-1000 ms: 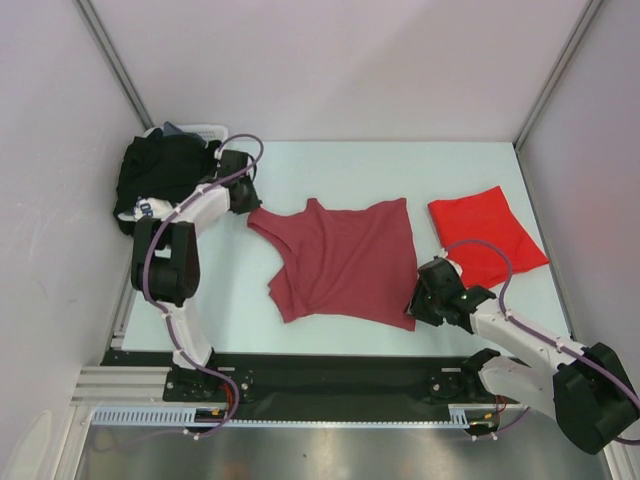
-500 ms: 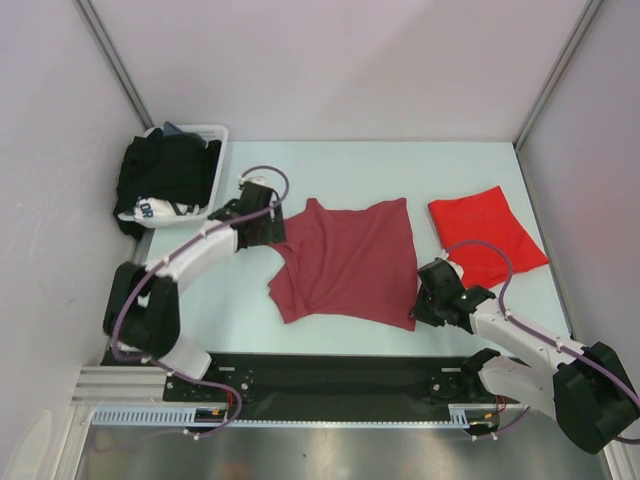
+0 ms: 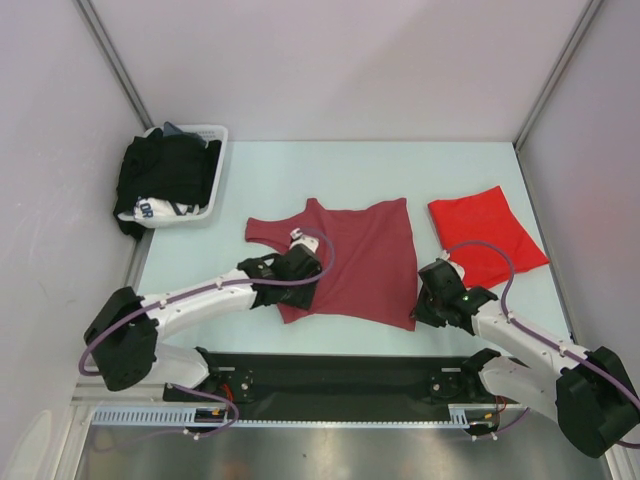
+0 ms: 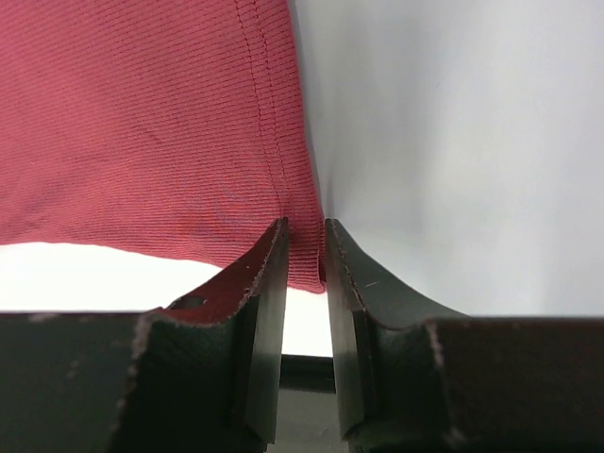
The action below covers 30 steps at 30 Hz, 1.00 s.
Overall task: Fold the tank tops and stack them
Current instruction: Flatten the tank top out
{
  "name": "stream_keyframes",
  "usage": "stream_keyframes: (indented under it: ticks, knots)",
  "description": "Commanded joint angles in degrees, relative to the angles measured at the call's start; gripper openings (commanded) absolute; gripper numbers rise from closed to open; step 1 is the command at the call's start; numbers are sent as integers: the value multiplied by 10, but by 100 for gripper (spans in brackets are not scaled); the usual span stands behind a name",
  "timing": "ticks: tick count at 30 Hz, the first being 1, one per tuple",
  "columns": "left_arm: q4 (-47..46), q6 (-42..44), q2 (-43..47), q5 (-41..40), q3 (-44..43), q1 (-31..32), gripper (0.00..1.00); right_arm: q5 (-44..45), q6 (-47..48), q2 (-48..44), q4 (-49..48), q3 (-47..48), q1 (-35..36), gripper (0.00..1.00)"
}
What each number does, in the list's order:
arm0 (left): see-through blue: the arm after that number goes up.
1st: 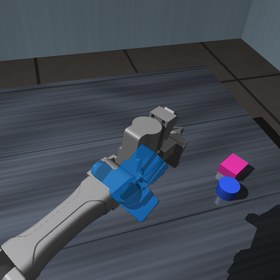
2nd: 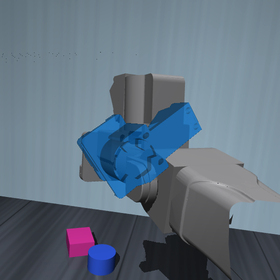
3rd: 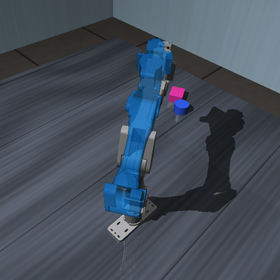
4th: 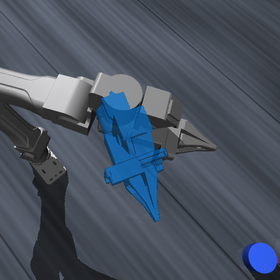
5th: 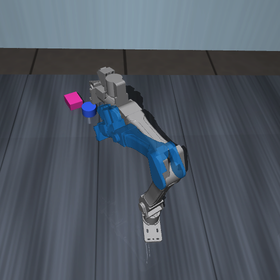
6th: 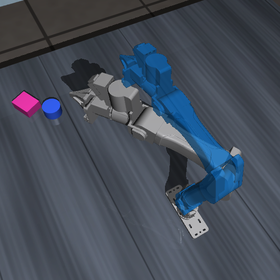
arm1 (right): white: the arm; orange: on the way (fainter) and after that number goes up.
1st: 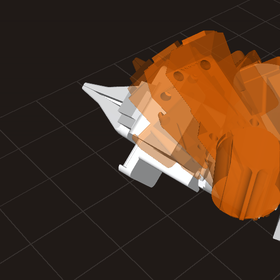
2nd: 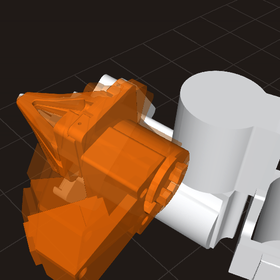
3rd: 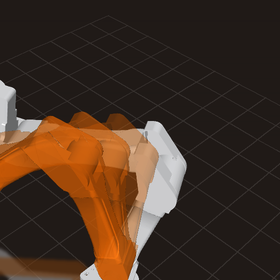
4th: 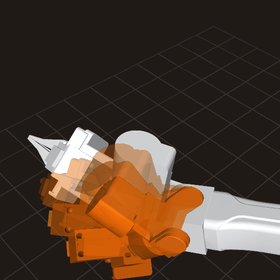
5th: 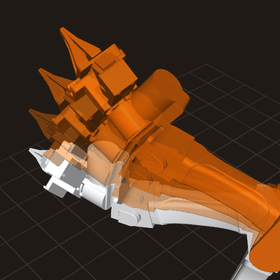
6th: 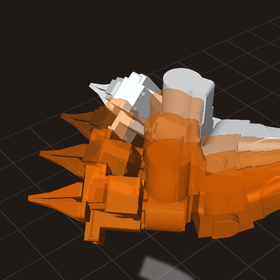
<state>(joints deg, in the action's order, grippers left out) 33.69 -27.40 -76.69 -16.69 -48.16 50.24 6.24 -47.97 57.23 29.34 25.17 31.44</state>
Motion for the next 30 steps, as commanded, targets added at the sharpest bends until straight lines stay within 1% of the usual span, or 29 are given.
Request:
stream_keyframes:
  ticks: [1,2,3,6,8,10,13,14,15,16,17,18,19,20,21,22,23,24,25,27,28,30]
  knots:
    - [0,-17,-40,-6,-10,34,65,10,1,-4,1,14,4,27]
    - [4,-17,-50,-8,-17,37,59,10,1,-5,2,14,4,27]
    - [5,-19,-59,-7,-19,40,57,9,1,-5,3,13,5,27]
    - [0,-17,-88,4,-25,47,57,5,1,-6,4,5,6,28]
    - [-2,-18,-96,7,-24,46,56,8,0,1,3,1,7,31]
    - [-2,-21,-105,-3,-25,45,52,11,-2,9,-1,-4,7,33]
    - [1,-31,-104,-14,-24,37,34,17,-2,23,-5,-6,8,31]
    - [-5,-33,-100,-12,-20,33,23,17,-3,24,-8,-6,8,29]
    - [-10,-33,-86,-7,-17,28,19,17,-2,26,-14,-7,10,23]
    - [-16,-33,-76,9,-12,12,14,17,-3,27,-16,-10,9,20]
    - [-35,-32,-63,21,2,0,1,17,-2,28,-18,-10,9,15]
    - [-49,-31,-32,34,11,-14,0,18,-2,27,-20,-12,10,5]
    - [-83,-31,-13,70,39,-53,1,19,-4,28,-20,-13,9,0]
    - [-102,-33,7,93,56,-78,0,20,-5,28,-21,-13,9,0]
    - [-121,-34,49,124,73,-105,0,19,-5,27,-20,-13,10,0]
    - [-137,-36,71,149,106,-163,0,20,-5,26,-18,-13,9,0]
    - [-164,-38,93,191,119,-190,0,18,-5,24,-16,-12,9,0]
    - [-172,-47,131,204,132,-216,0,17,-3,23,-11,-12,10,0]
    - [-180,-50,149,214,150,-267,0,17,-2,15,-9,-11,10,0]
    - [-200,-64,193,238,166,-315,0,21,-3,7,3,-11,11,0]
    - [-203,-70,203,245,177,-363,0,21,-4,1,5,-12,11,0]
    - [-219,-86,230,255,189,-410,1,23,-5,-4,11,-12,11,0]
